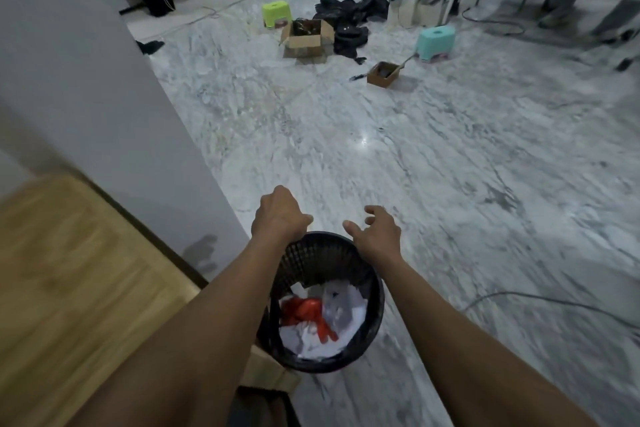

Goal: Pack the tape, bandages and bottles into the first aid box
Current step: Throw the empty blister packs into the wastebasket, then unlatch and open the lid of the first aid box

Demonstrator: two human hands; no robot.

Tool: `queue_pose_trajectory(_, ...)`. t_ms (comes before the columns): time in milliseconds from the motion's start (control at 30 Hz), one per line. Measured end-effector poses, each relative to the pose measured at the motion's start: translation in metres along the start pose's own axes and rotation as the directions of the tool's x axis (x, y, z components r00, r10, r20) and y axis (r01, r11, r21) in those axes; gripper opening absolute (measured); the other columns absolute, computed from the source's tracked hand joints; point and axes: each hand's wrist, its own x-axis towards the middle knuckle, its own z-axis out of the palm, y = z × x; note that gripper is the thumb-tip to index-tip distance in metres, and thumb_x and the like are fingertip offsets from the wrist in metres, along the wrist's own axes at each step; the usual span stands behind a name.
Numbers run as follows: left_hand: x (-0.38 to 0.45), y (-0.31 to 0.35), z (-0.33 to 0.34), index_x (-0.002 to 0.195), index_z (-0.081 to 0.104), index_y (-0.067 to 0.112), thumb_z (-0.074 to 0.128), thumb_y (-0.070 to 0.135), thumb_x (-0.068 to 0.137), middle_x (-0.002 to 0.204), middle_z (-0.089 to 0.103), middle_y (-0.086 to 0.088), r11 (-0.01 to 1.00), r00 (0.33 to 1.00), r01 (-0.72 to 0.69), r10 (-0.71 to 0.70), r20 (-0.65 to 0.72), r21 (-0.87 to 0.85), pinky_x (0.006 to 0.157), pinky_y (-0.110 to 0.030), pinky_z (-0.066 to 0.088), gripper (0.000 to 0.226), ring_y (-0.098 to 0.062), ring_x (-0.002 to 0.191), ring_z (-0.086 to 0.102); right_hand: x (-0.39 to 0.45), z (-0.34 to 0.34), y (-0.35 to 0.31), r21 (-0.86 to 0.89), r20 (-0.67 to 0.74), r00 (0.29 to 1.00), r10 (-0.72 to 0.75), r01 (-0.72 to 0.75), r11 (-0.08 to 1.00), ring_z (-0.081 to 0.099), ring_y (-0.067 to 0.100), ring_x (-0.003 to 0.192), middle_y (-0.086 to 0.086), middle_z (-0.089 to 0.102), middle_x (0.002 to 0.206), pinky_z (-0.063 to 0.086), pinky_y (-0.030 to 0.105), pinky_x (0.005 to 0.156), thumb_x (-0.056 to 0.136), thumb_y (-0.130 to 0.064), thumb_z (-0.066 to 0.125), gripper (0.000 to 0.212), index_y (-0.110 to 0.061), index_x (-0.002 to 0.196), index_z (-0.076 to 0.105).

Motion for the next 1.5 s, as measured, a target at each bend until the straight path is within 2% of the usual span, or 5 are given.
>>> queue_pose_trajectory(233, 0.003, -0.001, -0.002, 0.123, 0.048, 0.006, 0.072, 0.034, 0.085, 0.123, 0.054, -0.013, 1.000, 1.000, -0.006, 0.006, -0.012, 0.030, 0.076, -0.036, 0.042, 0.054, -0.031, 0.107, 0.055, 0.004, 0.004, -0.009, 0.004, 0.011, 1.000, -0.003, 0.002, 1.000, 0.051, 0.029, 0.127, 0.013, 0.057, 0.135, 0.042, 0.040, 0.103, 0.087, -0.035, 0.069, 0.059, -0.014, 0.137, 0.047)
queue_pose_trajectory(567, -0.056, -0.004, -0.072, 0.129, 0.046, 0.007, 0.070, 0.043, 0.083, 0.132, 0.052, -0.011, 0.996, 0.993, -0.067, 0.060, -0.101, -0.060, 0.082, -0.034, 0.040, 0.063, -0.029, 0.119, 0.050, -0.046, -0.023, -0.081, 0.038, 0.030, 0.987, -0.156, 0.155, 0.987, 0.055, 0.026, 0.121, 0.009, 0.062, 0.127, 0.048, 0.043, 0.100, 0.086, -0.033, 0.070, 0.050, -0.015, 0.131, 0.054)
queue_pose_trajectory(733, -0.124, -0.012, -0.137, 0.136, 0.048, 0.009, 0.073, 0.046, 0.080, 0.138, 0.052, -0.012, 0.971, 0.967, -0.141, 0.094, -0.238, -0.192, 0.101, -0.041, 0.046, 0.071, -0.029, 0.125, 0.051, -0.099, -0.033, -0.154, 0.171, 0.121, 0.948, -0.295, 0.273, 0.947, 0.063, 0.023, 0.107, 0.007, 0.066, 0.119, 0.054, 0.042, 0.091, 0.082, -0.034, 0.075, 0.048, -0.017, 0.125, 0.060)
queue_pose_trajectory(1067, -0.271, -0.101, -0.242, 0.120, 0.063, 0.019, 0.074, 0.050, 0.077, 0.111, 0.067, -0.001, 0.902, 0.822, -0.306, 0.088, -0.563, -0.305, 0.070, -0.025, 0.049, 0.054, -0.015, 0.097, 0.064, -0.243, -0.013, -0.254, 0.424, 0.404, 0.725, -0.558, 0.391, 0.816, 0.068, 0.018, 0.101, 0.006, 0.069, 0.112, 0.058, 0.038, 0.082, 0.079, -0.024, 0.079, 0.042, -0.017, 0.118, 0.064)
queue_pose_trajectory(1500, -0.435, -0.295, -0.288, 0.103, 0.067, 0.026, 0.077, 0.044, 0.076, 0.101, 0.071, -0.001, 0.848, 0.567, -0.116, -0.370, -0.736, -0.516, 0.079, -0.045, 0.060, 0.034, -0.016, 0.088, 0.069, -0.398, 0.095, -0.284, 0.521, 0.654, 0.370, -0.660, 0.412, 0.747, 0.067, 0.024, 0.104, 0.012, 0.070, 0.110, 0.057, 0.047, 0.088, 0.084, -0.018, 0.076, 0.035, -0.016, 0.117, 0.065)
